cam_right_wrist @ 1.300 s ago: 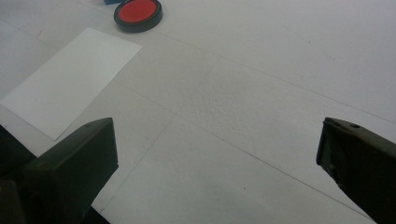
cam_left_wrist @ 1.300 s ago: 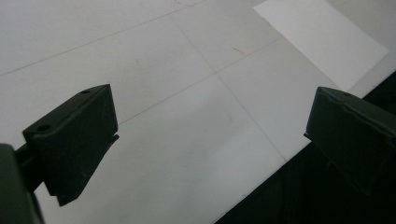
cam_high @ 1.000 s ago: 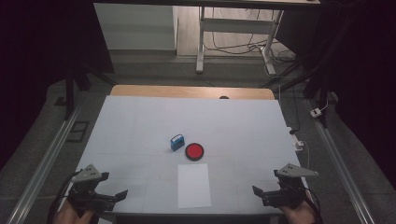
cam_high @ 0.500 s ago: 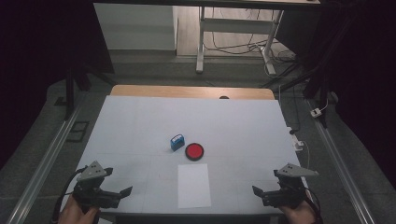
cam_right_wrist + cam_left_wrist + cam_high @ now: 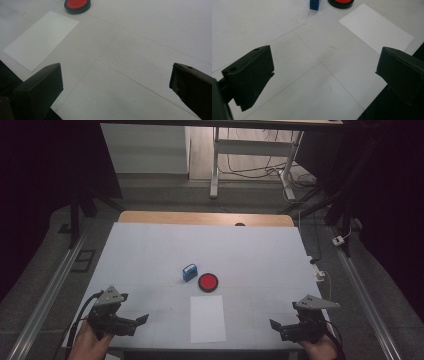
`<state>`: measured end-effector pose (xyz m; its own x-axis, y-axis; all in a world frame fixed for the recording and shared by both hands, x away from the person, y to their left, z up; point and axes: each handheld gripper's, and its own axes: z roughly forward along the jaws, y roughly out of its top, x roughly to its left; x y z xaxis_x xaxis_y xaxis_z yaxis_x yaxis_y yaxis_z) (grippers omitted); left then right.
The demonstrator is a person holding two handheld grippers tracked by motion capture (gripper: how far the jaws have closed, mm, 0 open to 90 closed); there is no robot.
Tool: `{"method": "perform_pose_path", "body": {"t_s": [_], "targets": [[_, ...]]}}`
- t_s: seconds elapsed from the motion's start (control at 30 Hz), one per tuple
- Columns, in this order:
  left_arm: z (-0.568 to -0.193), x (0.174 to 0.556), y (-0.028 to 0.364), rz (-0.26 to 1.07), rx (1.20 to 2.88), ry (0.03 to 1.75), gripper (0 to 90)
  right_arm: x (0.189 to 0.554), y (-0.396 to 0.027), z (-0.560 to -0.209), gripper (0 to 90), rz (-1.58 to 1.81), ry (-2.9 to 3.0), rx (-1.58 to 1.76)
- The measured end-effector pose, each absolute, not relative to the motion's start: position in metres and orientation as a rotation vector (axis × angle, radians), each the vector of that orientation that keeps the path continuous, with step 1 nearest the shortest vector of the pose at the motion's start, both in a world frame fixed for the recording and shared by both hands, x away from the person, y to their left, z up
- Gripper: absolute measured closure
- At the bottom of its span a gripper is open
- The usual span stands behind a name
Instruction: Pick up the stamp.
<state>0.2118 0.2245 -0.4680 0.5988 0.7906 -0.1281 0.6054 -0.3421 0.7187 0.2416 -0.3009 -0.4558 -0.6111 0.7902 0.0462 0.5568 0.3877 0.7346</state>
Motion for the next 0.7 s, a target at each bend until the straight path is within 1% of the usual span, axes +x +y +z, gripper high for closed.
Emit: {"method": "perform_pose_path", "body": {"t_s": [0.7], "targets": [[-0.471, 0.256, 0.199, 0.330, 2.141, 1.062, 0.5, 0.242, -0.300, -0.456, 0.0, 1.039, 2.354, 1.171]]}}
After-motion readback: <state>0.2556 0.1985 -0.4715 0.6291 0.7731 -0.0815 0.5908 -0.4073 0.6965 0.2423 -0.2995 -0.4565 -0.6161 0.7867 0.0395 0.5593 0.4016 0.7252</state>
